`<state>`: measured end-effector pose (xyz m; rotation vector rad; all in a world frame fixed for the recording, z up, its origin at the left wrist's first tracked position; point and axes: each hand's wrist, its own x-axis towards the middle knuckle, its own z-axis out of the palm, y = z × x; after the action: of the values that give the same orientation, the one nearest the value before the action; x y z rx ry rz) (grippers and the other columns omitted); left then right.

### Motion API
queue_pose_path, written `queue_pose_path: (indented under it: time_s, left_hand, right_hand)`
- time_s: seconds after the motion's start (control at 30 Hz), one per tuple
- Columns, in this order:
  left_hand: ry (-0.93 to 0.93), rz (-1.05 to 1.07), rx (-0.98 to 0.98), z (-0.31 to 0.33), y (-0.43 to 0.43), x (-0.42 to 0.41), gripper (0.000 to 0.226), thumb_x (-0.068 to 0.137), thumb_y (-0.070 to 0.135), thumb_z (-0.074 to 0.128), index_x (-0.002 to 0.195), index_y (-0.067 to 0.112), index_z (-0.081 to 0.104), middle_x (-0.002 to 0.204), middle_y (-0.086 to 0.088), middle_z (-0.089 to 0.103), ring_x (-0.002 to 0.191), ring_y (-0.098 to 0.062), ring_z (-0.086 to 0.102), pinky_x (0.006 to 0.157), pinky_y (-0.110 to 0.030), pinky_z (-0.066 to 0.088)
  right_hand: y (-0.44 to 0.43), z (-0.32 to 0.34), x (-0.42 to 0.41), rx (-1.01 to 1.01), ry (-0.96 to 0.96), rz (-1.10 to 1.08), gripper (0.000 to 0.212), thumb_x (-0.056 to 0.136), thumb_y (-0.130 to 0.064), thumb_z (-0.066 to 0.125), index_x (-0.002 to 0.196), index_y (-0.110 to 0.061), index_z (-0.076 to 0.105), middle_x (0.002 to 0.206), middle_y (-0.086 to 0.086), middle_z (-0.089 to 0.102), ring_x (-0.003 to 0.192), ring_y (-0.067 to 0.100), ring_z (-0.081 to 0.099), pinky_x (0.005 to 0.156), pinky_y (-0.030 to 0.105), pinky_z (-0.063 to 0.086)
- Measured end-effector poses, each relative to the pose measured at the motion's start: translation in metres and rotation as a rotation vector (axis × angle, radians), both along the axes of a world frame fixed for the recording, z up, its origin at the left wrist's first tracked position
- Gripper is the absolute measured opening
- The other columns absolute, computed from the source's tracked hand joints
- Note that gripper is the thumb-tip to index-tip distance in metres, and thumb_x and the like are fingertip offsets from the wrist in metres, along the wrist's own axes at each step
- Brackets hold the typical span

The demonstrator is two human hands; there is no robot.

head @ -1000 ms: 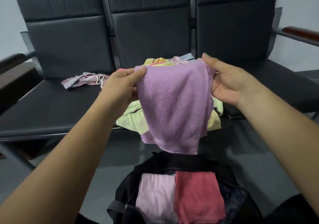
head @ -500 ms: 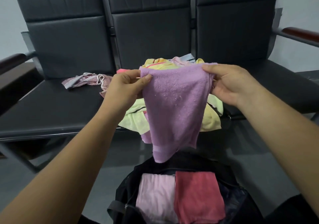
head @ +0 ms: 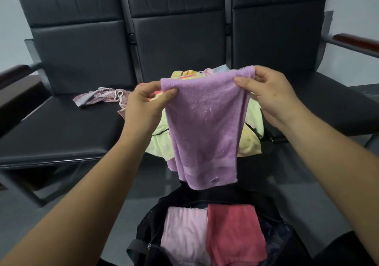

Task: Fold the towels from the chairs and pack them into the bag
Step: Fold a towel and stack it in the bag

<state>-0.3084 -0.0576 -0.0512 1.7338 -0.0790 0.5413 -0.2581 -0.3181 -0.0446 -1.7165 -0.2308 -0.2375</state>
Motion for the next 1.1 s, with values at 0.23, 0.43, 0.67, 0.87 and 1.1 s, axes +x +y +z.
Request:
queue_pose_path:
  time_s: [0.23, 0.43, 0.67, 0.87, 1.1]
  left_hand:
    - [-0.023, -0.300, 0.057, 0.008, -0.014, -0.013, 0.018, 0.101, 0.011, 0.060, 0.118, 0.017, 0.064, 0.090, -0.004, 0.078, 0.082, -0.015, 0.072, 0.072, -0.034, 0.060]
    - [0.014, -0.323, 0.053, 0.006, -0.020, -0.014, 0.019, 0.097, 0.019, 0.068, 0.111, 0.016, 0.055, 0.088, -0.013, 0.076, 0.079, -0.033, 0.071, 0.069, -0.056, 0.056]
    - [0.550, -0.581, 0.208, -0.011, -0.012, -0.010, 0.043, 0.080, 0.027, 0.085, 0.118, 0.013, 0.071, 0.116, -0.003, 0.076, 0.110, -0.022, 0.071, 0.106, -0.048, 0.051]
    - [0.486, -0.550, -0.387, -0.010, -0.024, -0.011, 0.046, 0.082, 0.016, 0.074, 0.125, 0.002, 0.066, 0.122, -0.017, 0.071, 0.113, -0.031, 0.070, 0.097, -0.045, 0.057]
    - [0.397, -0.463, -0.639, -0.005, -0.013, -0.001, 0.039, 0.084, 0.020, 0.066, 0.118, 0.001, 0.067, 0.106, -0.012, 0.075, 0.097, -0.023, 0.074, 0.079, -0.035, 0.061]
  right_hand:
    - [0.017, 0.003, -0.016, -0.019, -0.037, 0.362, 0.072, 0.074, -0.028, 0.089, 0.135, -0.033, 0.053, 0.134, -0.006, 0.066, 0.124, 0.013, 0.064, 0.104, 0.039, 0.053]
    - [0.050, -0.007, -0.030, -0.107, 0.028, 0.260, 0.092, 0.074, -0.023, 0.092, 0.151, -0.028, 0.042, 0.141, -0.016, 0.058, 0.126, -0.001, 0.057, 0.107, 0.027, 0.050]
    - [0.043, 0.006, -0.020, 0.565, 0.182, 0.230, 0.062, 0.081, 0.005, 0.079, 0.136, -0.013, 0.058, 0.127, 0.012, 0.070, 0.112, 0.023, 0.072, 0.092, 0.039, 0.061]
    - [0.030, -0.008, -0.010, 0.448, 0.427, 0.305, 0.053, 0.090, -0.021, 0.077, 0.140, -0.016, 0.058, 0.124, 0.007, 0.073, 0.113, 0.021, 0.071, 0.080, 0.033, 0.062]
    - [0.023, -0.023, -0.009, 0.404, 0.523, 0.476, 0.082, 0.073, -0.024, 0.088, 0.147, -0.023, 0.051, 0.140, 0.012, 0.061, 0.122, 0.029, 0.066, 0.095, 0.042, 0.058]
